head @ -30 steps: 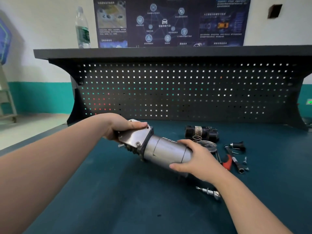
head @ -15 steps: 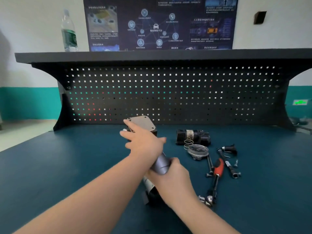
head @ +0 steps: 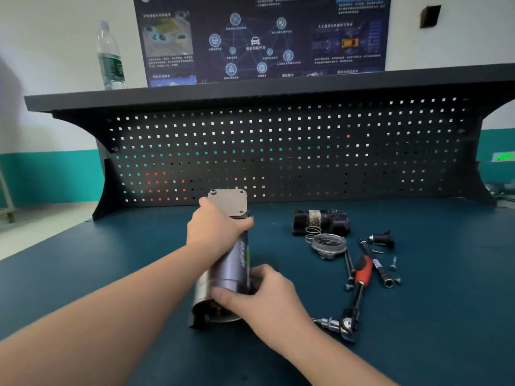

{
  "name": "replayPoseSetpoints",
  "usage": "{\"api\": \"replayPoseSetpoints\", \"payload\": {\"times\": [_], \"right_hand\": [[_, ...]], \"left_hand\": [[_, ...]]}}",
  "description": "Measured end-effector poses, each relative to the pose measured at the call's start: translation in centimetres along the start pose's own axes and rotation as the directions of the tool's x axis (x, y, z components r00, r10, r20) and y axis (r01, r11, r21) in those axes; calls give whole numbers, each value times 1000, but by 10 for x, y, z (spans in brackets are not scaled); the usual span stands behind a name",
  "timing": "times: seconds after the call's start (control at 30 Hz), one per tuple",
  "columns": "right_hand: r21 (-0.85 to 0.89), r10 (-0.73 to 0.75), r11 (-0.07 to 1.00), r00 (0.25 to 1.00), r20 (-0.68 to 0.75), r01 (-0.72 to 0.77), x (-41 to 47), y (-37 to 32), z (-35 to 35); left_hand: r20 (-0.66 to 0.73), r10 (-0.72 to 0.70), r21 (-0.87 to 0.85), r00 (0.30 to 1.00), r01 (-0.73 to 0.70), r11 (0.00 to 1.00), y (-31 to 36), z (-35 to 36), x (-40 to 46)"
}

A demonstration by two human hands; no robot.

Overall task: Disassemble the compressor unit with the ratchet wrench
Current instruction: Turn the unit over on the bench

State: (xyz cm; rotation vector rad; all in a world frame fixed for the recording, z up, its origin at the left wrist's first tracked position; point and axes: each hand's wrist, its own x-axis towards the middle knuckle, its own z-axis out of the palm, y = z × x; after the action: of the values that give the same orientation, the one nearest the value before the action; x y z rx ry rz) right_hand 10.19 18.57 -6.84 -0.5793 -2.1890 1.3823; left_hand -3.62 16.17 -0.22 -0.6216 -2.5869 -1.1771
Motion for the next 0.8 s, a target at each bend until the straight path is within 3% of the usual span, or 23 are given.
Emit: {"api": "replayPoseSetpoints", "payload": {"times": [0.07,0.17,0.33,0.47,0.6,0.67,0.8], "right_hand": [[56,-50,997,999,-19,51,9,-3,-6],[225,-86,967,982,-169,123,28,-3,-24],[156,-185,965,969,-162,210,42,13,-42],[275,-183,935,968,-169,225,49,11,-54],[273,-200,924,948,-247,266,44,6,-64],[233,-226,930,942,-249,285,44,7,-67],[243,-240,922,938,-249,300,46,12,-66]], "left_hand": [[42,98,18,994,-98,995,-9,-7,6],[122,228,-20,966,-228,974,-18,-13,9],[175,378,-87,909,-368,926,-20,-19,4],[219,507,-81,834,-502,861,-10,-20,-20],[229,650,60,725,-677,734,2,-8,-45],[236,688,119,687,-723,681,3,-5,-49],[320,675,94,665,-731,675,-6,-13,-41]]}}
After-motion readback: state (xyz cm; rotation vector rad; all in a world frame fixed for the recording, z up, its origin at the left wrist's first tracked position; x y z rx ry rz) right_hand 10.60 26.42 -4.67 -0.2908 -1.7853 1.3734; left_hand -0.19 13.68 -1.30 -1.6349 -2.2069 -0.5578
